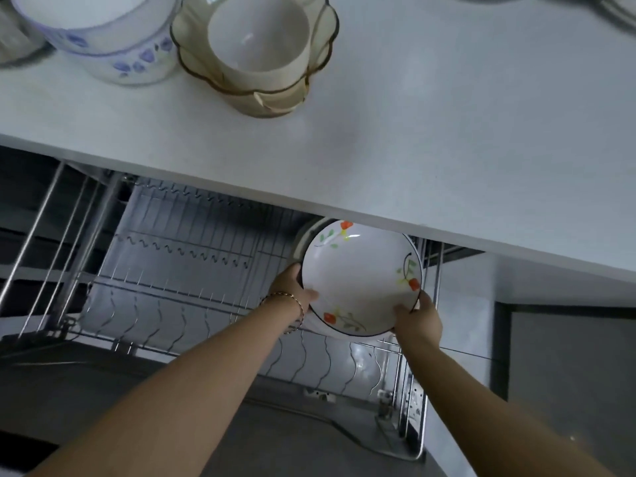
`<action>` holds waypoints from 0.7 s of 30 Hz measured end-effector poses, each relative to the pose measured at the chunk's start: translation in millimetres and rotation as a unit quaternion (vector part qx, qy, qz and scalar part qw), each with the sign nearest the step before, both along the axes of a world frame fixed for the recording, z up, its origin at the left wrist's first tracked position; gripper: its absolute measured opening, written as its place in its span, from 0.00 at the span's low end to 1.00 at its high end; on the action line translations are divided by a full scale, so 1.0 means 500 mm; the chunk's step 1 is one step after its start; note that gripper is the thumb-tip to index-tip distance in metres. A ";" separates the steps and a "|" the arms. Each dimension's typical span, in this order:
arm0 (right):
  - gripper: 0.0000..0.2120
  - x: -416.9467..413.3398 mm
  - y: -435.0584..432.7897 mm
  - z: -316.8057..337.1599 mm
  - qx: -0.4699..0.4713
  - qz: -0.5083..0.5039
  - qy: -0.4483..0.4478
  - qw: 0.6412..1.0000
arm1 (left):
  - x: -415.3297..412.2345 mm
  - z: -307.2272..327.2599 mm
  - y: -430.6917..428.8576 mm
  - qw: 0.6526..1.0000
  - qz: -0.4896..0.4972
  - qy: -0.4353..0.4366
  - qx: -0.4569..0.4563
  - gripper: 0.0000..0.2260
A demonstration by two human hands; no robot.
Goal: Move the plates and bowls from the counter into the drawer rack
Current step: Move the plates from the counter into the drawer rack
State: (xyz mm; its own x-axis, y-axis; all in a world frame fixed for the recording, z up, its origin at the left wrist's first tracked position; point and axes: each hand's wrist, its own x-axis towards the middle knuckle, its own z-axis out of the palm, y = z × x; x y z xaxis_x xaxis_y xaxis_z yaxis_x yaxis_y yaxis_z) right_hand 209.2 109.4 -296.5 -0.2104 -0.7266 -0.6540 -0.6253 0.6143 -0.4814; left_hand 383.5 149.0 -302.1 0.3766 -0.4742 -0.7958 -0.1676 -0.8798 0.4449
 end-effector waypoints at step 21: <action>0.18 -0.238 -0.079 0.183 0.153 0.434 0.000 0.888 | -0.201 0.227 -0.029 0.950 -0.289 -0.106 0.048 0.13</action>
State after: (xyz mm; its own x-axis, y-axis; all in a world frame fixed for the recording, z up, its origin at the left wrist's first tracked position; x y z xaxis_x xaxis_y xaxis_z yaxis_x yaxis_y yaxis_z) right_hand 90.0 69.8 -205.1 0.3422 -0.4031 -0.8488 -0.9270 0.0025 -0.3750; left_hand 283.1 134.5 -188.4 0.2325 -0.5804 -0.7805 -0.7122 -0.6481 0.2698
